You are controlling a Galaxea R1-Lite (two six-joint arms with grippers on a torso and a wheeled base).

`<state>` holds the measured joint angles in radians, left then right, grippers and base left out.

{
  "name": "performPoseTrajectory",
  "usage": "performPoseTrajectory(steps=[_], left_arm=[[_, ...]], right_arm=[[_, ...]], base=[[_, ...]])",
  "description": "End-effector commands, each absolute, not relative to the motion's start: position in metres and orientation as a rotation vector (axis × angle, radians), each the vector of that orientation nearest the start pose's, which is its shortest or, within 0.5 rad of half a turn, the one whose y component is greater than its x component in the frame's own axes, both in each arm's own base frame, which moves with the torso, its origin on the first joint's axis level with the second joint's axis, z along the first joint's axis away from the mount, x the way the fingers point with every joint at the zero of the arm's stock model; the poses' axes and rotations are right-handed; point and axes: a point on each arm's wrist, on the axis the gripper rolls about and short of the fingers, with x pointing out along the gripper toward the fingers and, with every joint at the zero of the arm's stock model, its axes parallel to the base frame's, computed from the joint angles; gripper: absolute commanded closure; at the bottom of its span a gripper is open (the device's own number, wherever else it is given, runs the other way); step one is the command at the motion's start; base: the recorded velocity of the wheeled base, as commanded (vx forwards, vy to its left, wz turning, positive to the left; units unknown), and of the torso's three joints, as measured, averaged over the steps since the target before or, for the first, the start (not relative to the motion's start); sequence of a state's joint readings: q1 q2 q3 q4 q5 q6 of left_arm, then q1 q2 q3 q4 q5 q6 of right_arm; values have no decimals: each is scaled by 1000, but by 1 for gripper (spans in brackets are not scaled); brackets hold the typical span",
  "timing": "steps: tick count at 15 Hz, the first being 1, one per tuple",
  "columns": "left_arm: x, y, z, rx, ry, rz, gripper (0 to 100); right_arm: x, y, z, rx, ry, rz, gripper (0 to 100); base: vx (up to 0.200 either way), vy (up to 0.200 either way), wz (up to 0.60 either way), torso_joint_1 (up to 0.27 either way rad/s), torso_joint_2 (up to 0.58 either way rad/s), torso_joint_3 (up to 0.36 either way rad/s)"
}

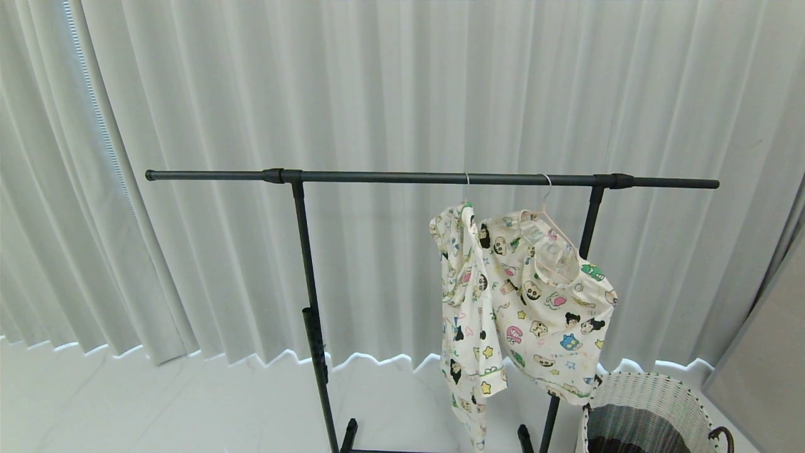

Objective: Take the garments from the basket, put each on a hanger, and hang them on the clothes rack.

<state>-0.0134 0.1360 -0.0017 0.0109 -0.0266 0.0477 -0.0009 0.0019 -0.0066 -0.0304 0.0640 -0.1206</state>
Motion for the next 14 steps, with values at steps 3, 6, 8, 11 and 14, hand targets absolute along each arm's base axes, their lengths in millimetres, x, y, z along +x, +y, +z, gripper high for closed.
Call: performPoseTrajectory(steps=[3,6,8,11,14], left_arm=[[-19,-1,76,44,61,0,0],[-23,-1,75,40,12,-17,0],[-23,-1,75,26,12,-17,0],[-23,-1,75,26,12,-17,0],[-23,-1,75,26,12,-17,0]], right_arm=[[-23,0,80,-112,-32,-8,0],[-23,0,79,-110,-33,-6,0],[-23,0,80,-109,-43,-4,0],[-23,1,78,-105,-29,22,0],[-23,1,76,-95,-3,34,0]], base=[[0,0,0,0,0,0],[0,0,0,0,0,0],[0,0,0,0,0,0],[0,0,0,0,0,0],[0,0,0,0,0,0]])
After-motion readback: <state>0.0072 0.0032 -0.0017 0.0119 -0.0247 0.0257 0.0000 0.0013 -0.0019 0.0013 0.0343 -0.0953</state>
